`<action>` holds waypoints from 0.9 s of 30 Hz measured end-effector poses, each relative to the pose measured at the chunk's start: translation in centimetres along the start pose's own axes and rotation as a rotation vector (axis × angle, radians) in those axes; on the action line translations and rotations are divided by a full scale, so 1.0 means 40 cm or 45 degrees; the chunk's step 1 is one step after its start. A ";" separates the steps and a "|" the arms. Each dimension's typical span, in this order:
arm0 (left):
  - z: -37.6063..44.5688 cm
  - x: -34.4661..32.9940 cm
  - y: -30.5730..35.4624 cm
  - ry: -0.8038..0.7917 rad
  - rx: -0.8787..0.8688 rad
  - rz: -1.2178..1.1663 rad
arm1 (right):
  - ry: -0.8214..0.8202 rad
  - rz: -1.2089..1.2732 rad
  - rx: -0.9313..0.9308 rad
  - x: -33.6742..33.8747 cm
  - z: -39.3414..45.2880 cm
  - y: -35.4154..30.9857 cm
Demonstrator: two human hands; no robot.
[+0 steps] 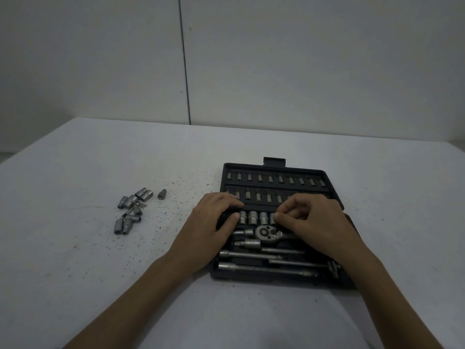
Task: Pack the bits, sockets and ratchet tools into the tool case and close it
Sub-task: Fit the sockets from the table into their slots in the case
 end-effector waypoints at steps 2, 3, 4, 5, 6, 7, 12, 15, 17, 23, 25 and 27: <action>0.000 0.000 0.000 0.001 -0.001 0.001 | 0.024 0.017 -0.005 -0.003 -0.002 -0.002; 0.000 0.000 0.000 0.002 0.000 0.001 | 0.037 0.025 -0.006 -0.006 -0.003 -0.002; 0.000 0.000 0.000 0.003 -0.001 0.000 | 0.046 0.029 -0.005 -0.009 -0.002 -0.002; 0.001 0.001 0.000 0.004 -0.001 -0.002 | 0.049 0.030 -0.004 -0.012 -0.002 -0.002; 0.001 0.000 0.000 0.003 0.000 -0.003 | 0.050 0.034 -0.002 -0.014 -0.001 -0.001; 0.001 0.000 -0.001 0.003 0.000 -0.003 | 0.055 0.046 -0.002 -0.016 0.000 -0.001; 0.001 0.000 -0.003 0.001 0.000 0.005 | 0.126 0.136 0.016 -0.001 0.001 -0.006; 0.001 0.000 -0.003 -0.001 -0.001 0.006 | 0.137 0.190 0.039 0.009 0.004 -0.004; 0.001 0.000 -0.002 0.000 0.000 0.005 | 0.101 0.210 0.058 0.011 0.007 -0.005; -0.001 0.001 -0.001 0.003 -0.005 0.000 | 0.037 0.187 0.152 0.006 0.008 -0.004; 0.000 0.001 -0.001 0.003 -0.005 0.000 | 0.035 0.171 0.180 0.004 0.008 -0.005; 0.001 0.001 -0.001 0.006 -0.002 0.003 | 0.038 0.139 0.199 0.003 0.008 -0.006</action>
Point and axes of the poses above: each hand's wrist, its own z-axis towards the middle knuckle, its own x-axis out of the back of the hand, y = z × x, the point moved 3 cm from there along z, towards the middle knuckle, and after that the axes turned 15 degrees about x, right-handed, at the moved point
